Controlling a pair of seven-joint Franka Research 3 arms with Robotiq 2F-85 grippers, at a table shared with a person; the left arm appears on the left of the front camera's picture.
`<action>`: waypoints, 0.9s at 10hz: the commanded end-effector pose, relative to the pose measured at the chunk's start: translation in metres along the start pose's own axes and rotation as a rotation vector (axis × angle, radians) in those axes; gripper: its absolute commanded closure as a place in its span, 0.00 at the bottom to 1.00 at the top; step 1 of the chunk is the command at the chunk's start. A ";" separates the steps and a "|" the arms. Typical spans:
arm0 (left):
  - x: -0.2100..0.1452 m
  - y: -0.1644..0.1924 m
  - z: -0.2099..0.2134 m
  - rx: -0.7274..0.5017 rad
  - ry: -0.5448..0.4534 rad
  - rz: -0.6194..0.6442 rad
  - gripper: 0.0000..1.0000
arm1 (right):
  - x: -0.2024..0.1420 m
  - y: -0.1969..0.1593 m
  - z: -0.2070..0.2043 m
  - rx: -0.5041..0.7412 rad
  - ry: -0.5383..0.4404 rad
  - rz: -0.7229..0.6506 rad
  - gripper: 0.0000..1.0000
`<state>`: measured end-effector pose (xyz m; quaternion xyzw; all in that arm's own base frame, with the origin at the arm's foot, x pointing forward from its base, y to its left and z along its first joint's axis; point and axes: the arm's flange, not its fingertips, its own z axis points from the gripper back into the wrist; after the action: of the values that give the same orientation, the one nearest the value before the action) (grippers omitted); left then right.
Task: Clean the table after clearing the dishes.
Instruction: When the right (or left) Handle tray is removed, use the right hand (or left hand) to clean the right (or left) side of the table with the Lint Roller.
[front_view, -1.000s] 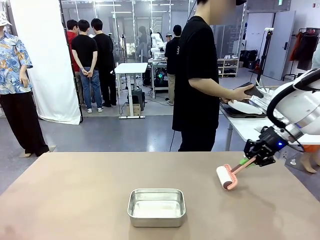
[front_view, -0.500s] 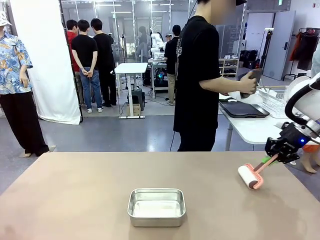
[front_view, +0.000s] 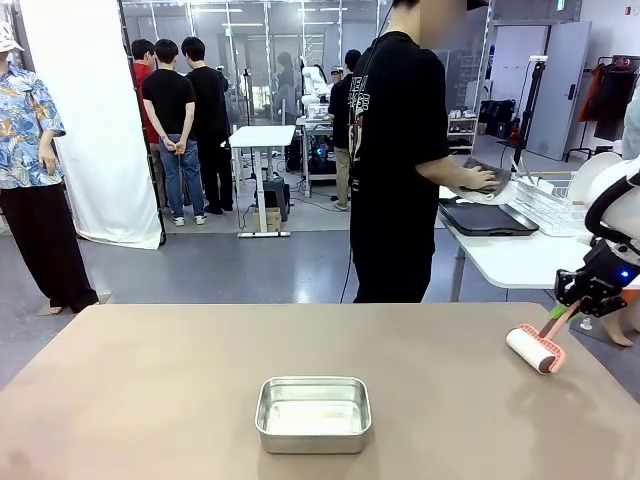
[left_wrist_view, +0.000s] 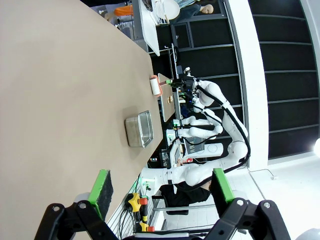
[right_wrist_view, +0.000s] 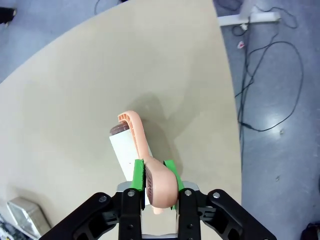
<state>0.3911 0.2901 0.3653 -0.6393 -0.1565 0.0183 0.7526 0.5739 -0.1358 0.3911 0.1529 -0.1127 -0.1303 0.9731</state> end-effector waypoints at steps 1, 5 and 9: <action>-0.003 -0.001 0.001 -0.001 -0.006 0.001 0.00 | -0.010 -0.011 -0.038 -0.207 -0.054 -0.035 0.79; -0.003 -0.001 0.001 -0.001 -0.006 0.001 0.00 | -0.023 0.015 -0.008 -0.193 -0.055 -0.020 0.79; -0.003 -0.001 0.001 -0.001 -0.006 0.001 0.00 | -0.036 0.062 0.074 -0.125 -0.163 0.049 0.79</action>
<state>0.3912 0.2901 0.3653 -0.6394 -0.1565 0.0183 0.7526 0.5487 -0.1038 0.4516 0.0840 -0.1693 -0.1246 0.9741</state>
